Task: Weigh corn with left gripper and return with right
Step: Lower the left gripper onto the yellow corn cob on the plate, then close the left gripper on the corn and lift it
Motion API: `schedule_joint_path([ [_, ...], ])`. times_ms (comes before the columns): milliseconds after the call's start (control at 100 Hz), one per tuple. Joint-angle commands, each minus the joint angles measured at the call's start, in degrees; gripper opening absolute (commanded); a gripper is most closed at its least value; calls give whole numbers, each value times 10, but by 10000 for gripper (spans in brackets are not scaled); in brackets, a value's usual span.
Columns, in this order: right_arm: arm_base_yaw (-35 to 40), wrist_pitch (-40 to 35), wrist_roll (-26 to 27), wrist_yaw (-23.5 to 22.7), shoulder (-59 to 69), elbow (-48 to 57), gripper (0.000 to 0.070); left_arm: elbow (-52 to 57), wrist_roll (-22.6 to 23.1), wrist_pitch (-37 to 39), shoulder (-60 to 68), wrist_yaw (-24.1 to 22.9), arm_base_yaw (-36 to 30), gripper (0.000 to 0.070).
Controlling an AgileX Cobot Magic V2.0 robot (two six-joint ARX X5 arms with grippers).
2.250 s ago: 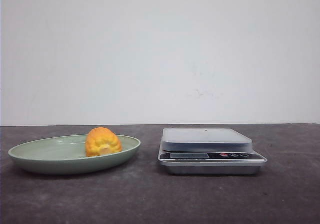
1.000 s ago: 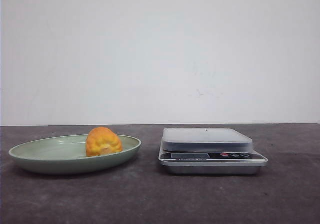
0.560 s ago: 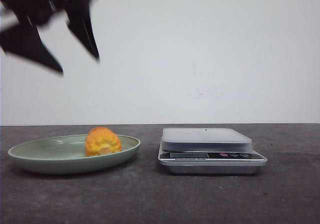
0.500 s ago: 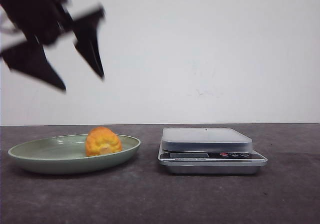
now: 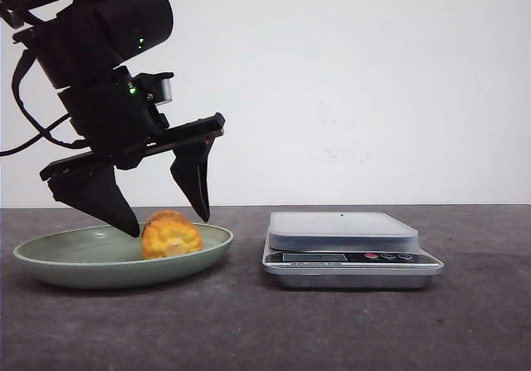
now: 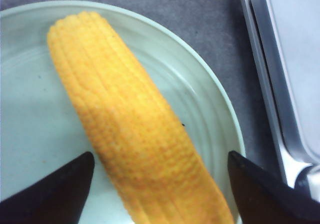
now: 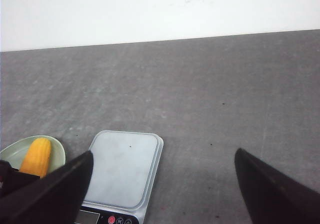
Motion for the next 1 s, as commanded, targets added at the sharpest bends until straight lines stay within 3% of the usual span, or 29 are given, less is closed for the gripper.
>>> schedule_joint_path([
  [0, 1, 5, -7, 1, 2, 9, 572, 13, -8, -3, 19, -5, -3, 506],
  [70, 1, 5, -6, 1, 2, 9, 572, 13, -8, -6, 24, -6, -3, 447],
  [210, 1, 0, -7, 1, 2, 9, 572, 13, -6, -3, 25, -7, -3, 139],
  [320, 1, 0, -7, 3, 2, 9, 572, 13, -2, -2, 25, -6, -4, 6],
  [690, 1, 0, -10, 3, 2, 9, 571, 29, 6, -45, -102, -4, -16, 4],
  [840, 1, 1, -9, 3, 2, 9, 571, 96, 4, -52, -121, -5, -54, 7],
  [990, 1, 1, -9, 0, 2, 9, 571, 197, 0, -61, -54, -5, -105, 8],
])
